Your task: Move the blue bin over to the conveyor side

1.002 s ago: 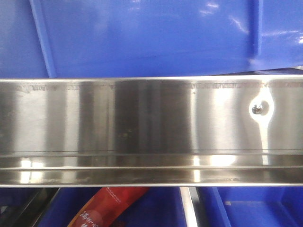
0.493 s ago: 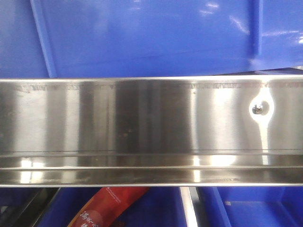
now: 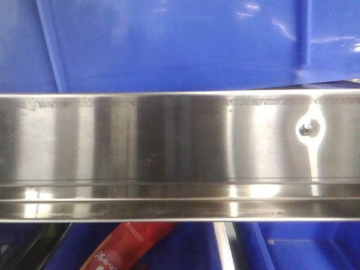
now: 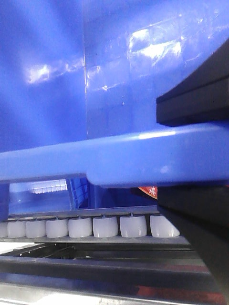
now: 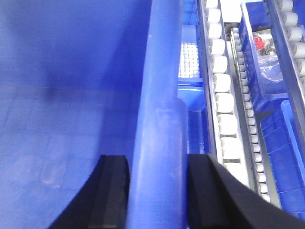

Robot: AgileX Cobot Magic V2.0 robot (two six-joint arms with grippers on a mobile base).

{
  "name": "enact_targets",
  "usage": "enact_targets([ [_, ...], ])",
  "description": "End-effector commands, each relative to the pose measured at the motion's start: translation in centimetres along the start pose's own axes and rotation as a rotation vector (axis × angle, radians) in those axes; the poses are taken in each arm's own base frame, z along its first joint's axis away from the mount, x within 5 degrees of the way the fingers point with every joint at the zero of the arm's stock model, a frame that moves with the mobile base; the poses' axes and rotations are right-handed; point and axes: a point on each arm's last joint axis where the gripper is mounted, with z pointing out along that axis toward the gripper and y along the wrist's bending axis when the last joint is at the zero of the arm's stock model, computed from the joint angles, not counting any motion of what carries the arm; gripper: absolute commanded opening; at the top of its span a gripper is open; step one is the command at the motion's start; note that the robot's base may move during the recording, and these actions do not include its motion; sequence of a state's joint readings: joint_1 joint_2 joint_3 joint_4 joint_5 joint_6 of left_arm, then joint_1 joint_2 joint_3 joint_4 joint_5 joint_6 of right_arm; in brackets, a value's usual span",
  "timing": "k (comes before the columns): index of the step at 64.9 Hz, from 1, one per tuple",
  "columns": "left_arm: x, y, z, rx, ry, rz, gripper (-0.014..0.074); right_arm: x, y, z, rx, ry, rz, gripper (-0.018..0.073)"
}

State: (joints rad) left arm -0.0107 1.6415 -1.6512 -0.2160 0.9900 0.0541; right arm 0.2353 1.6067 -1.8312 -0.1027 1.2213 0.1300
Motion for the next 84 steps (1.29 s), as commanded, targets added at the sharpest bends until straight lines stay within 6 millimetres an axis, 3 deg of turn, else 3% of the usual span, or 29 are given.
enact_targets([
  [1, -0.2, -0.4, -0.3, 0.02, -0.017, -0.007, -0.0018, 0.0, -0.1, 0.6, 0.01, 0.016, -0.011, -0.0088],
  [21, -0.4, -0.7, -1.0, 0.029, -0.034, -0.009, -0.0018, 0.1, -0.1, 0.0, 0.008, 0.002, -0.009, -0.0088],
  [38, -1.5, -1.5, -6.0, 0.027, -0.13, 0.001, -0.0018, 0.5, -0.5, -3.4, 0.002, -0.075, -0.002, -0.0088],
  [55, -1.5, -2.2, -9.5, 0.037, -0.175, 0.002, -0.0018, 0.9, -0.9, -6.2, 0.002, -0.136, 0.003, -0.0088],
  [84, 0.2, -3.2, -15.4, 0.048, -0.232, 0.02, -0.0018, 1.6, -1.5, -11.5, -0.01, -0.274, 0.029, -0.0088],
])
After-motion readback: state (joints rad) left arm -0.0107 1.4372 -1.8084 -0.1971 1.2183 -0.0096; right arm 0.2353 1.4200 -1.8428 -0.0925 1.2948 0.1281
